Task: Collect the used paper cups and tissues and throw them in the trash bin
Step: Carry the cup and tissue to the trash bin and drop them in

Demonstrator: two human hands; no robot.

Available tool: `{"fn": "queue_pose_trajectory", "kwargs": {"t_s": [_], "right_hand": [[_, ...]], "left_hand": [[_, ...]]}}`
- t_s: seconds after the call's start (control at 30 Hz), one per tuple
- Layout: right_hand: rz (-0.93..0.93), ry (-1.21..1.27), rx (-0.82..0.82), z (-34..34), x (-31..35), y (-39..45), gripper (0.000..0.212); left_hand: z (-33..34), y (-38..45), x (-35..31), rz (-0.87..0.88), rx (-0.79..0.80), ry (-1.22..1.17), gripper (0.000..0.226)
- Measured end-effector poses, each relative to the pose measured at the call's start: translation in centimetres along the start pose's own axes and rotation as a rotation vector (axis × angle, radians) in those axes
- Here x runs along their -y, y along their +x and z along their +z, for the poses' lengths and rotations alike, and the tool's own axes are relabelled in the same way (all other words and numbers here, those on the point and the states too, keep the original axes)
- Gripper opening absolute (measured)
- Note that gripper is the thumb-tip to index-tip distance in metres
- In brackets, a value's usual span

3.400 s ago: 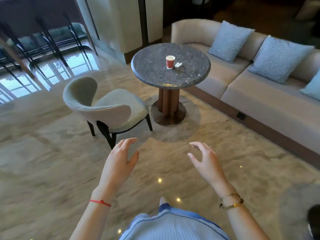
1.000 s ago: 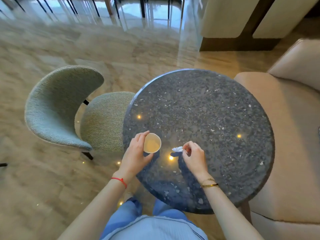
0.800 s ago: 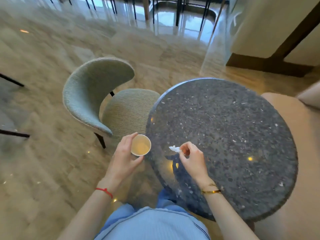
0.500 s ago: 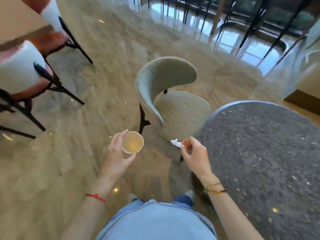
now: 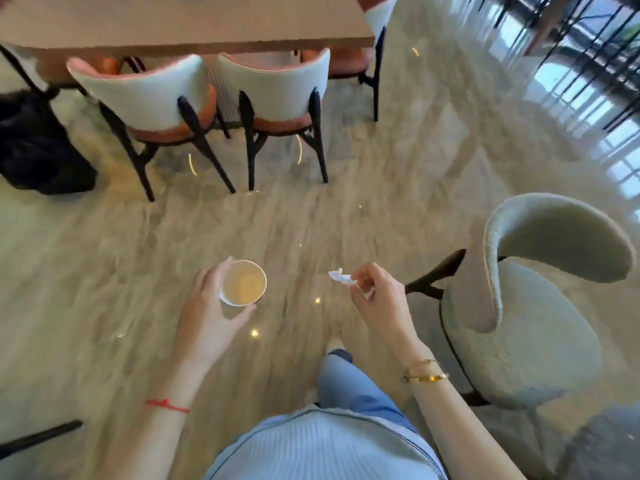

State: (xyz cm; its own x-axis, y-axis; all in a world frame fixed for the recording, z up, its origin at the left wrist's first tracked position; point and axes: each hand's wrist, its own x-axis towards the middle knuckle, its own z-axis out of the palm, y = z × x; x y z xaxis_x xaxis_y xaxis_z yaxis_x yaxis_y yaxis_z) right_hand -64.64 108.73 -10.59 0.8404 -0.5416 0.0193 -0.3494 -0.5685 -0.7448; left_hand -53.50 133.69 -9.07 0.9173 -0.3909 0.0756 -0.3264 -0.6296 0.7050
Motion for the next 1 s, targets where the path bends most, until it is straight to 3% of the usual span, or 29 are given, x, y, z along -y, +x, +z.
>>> {"fn": "queue_pose_trajectory", "kwargs": {"t_s": [0.27,0.63,1.0], "right_hand": [[-0.184,-0.021,0.302,11.0,8.3,12.8,0.013],[-0.494,-0.041,0.494,28.1,25.2,34.8,0.016],[-0.642,-0.034,0.682,46.9,39.7,46.5,0.012]], "left_hand": [[-6.3,6.3,8.9,-0.230,-0.257,-0.009,0.077],[-18.7,23.0,19.2,-0.403,-0.565,0.077,0.079],[-28.8,33.6,33.3,-0.571,-0.737,0.055,0.079]]}}
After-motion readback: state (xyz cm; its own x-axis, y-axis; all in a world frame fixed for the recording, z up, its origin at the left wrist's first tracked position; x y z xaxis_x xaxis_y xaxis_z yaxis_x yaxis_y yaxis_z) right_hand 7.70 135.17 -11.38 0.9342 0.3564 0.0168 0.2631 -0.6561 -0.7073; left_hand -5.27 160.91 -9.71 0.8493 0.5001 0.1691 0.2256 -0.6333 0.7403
